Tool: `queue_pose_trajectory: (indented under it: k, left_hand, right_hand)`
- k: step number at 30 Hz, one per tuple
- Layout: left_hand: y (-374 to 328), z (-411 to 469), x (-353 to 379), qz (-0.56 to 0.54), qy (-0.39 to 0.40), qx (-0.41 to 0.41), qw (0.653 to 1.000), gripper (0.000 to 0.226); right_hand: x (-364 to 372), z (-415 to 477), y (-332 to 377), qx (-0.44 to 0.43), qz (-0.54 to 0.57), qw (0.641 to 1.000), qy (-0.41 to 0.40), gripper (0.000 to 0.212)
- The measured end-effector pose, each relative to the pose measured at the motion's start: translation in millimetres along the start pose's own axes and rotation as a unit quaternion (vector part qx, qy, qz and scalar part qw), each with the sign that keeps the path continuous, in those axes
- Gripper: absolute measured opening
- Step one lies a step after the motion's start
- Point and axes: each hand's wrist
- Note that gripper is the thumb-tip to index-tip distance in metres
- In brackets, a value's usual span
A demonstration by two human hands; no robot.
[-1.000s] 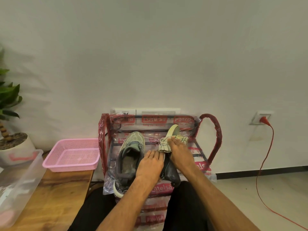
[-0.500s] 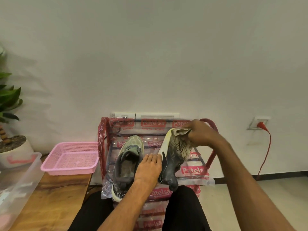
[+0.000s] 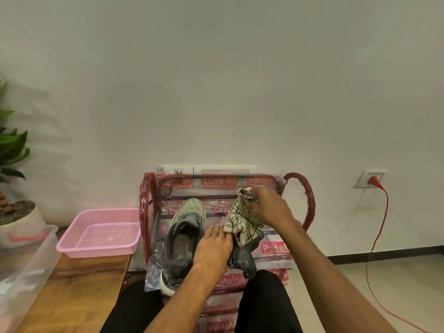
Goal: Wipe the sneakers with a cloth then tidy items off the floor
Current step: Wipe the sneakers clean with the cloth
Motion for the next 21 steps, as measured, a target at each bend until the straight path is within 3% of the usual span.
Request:
queue_pose_trajectory:
  k: [4, 7, 9, 11, 12, 13, 16, 21]
  left_hand:
    - [0.6, -0.1, -0.6, -0.005, -0.007, 0.001, 1.000, 0.087]
    - [0.6, -0.3, -1.0, -0.006, -0.002, -0.001, 1.000, 0.086]
    - [1.0, -0.7, -1.2, -0.007, 0.000, 0.000, 1.000, 0.085]
    - [1.1, -0.6, -1.5, -0.005, -0.001, 0.001, 1.000, 0.087]
    - [0.7, -0.4, -1.7, -0.005, -0.003, 0.002, 1.000, 0.087]
    - [0.3, -0.3, -2.0, -0.005, -0.003, 0.002, 1.000, 0.087]
    - [-0.2, -0.6, -1.5, -0.006, -0.001, 0.002, 1.000, 0.083]
    - [1.6, -2.3, -0.4, -0.008, -0.010, 0.005, 1.000, 0.081]
  right_hand:
    - [18.0, -3.6, -13.3, -0.007, 0.029, 0.995, 0.100, 0.044]
    - [15.5, -6.5, -17.7, -0.014, 0.079, 0.991, 0.111, 0.054]
    - [9.7, -11.2, -17.8, -0.005, 0.129, 0.986, 0.102, 0.045]
    - [6.3, -17.6, -18.6, 0.002, 0.160, 0.980, 0.120, 0.017]
    - [5.0, -21.8, -17.5, 0.006, 0.178, 0.973, 0.149, 0.019]
    - [4.1, -26.5, -14.9, 0.007, 0.183, 0.965, 0.187, 0.029]
    - [7.4, -34.8, -7.4, 0.004, 0.137, 0.961, 0.241, 0.090]
    - [6.5, -31.0, -3.1, -0.001, 0.123, 0.955, 0.269, 0.097]
Point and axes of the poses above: each hand's wrist, its own z-axis towards the middle knuckle, its own x-axis out of the palm, y = z × x, and after that the axes turned 9 degrees about -y, right-handed
